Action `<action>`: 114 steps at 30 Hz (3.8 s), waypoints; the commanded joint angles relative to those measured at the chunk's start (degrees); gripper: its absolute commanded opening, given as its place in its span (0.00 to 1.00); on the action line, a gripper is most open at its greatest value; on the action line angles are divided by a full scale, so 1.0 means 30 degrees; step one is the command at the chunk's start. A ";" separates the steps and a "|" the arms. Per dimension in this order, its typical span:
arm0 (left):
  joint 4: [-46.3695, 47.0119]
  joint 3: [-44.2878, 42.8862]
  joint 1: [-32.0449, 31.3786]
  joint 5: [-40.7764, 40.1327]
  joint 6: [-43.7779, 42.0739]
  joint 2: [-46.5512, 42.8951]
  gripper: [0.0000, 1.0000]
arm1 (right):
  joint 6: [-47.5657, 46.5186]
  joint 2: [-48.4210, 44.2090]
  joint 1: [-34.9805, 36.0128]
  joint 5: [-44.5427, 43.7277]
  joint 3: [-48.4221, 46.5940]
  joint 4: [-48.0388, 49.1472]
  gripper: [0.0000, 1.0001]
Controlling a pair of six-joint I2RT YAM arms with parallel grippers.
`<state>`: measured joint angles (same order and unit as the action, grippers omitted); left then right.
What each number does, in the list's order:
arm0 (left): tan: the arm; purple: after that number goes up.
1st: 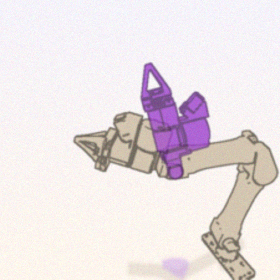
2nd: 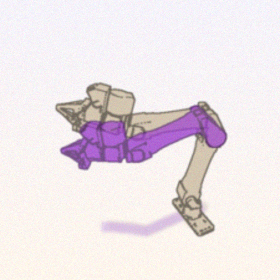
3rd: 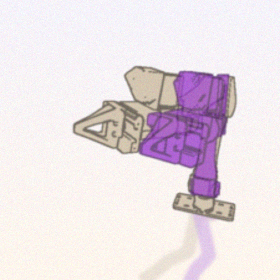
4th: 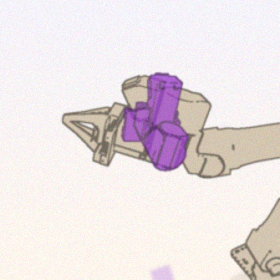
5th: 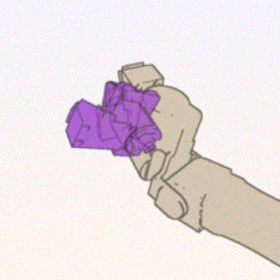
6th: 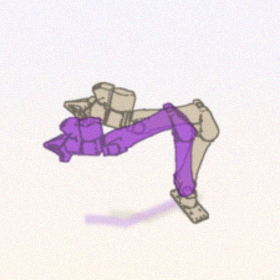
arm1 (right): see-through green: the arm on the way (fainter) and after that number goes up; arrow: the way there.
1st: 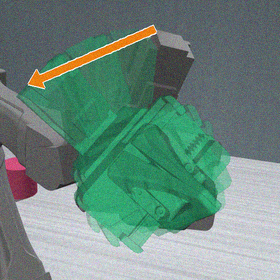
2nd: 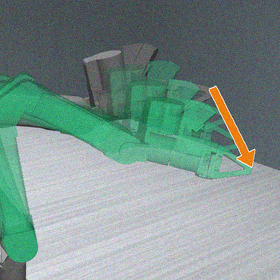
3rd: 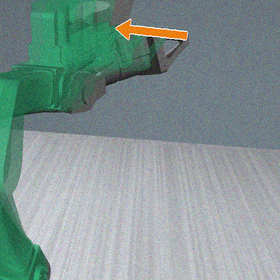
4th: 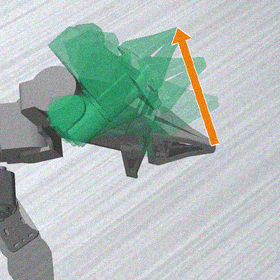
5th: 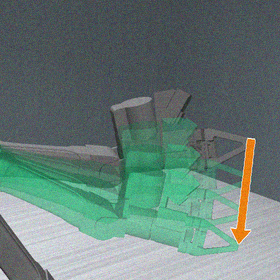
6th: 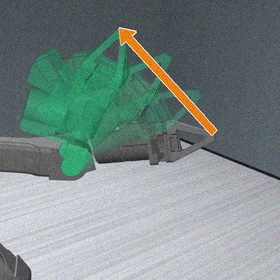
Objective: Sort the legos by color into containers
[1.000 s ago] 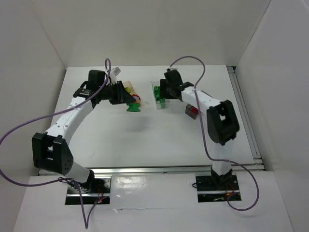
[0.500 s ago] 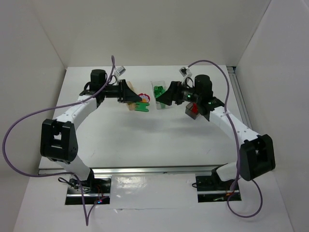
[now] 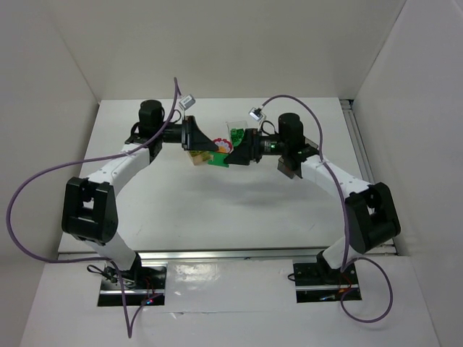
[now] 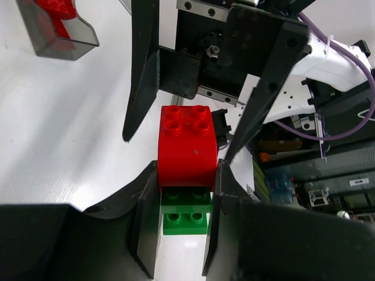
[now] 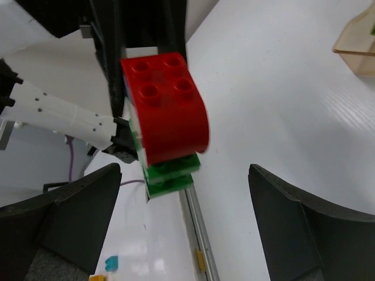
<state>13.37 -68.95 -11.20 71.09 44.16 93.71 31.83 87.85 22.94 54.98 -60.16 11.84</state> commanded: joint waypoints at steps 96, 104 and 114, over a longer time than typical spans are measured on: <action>-0.5691 -1.3830 -0.5763 -0.9023 -0.0424 0.9740 0.40 | -0.1550 -0.9365 -0.3340 -2.2297 -0.1626 -1.4673 0.20; -0.0975 -0.2080 -0.1659 -0.3488 0.0016 0.3076 0.92 | -0.0860 -0.7578 -0.3691 -0.8067 0.0595 -0.6417 0.20; 0.7467 0.2065 -0.2360 -0.1431 0.3648 0.1575 0.94 | 0.3187 -0.4765 -0.2871 -0.1454 0.1570 0.2061 0.20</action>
<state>21.93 -62.11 -19.11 62.61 51.51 101.47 38.59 73.06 13.23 42.22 -53.84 6.59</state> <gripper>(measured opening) 0.944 0.458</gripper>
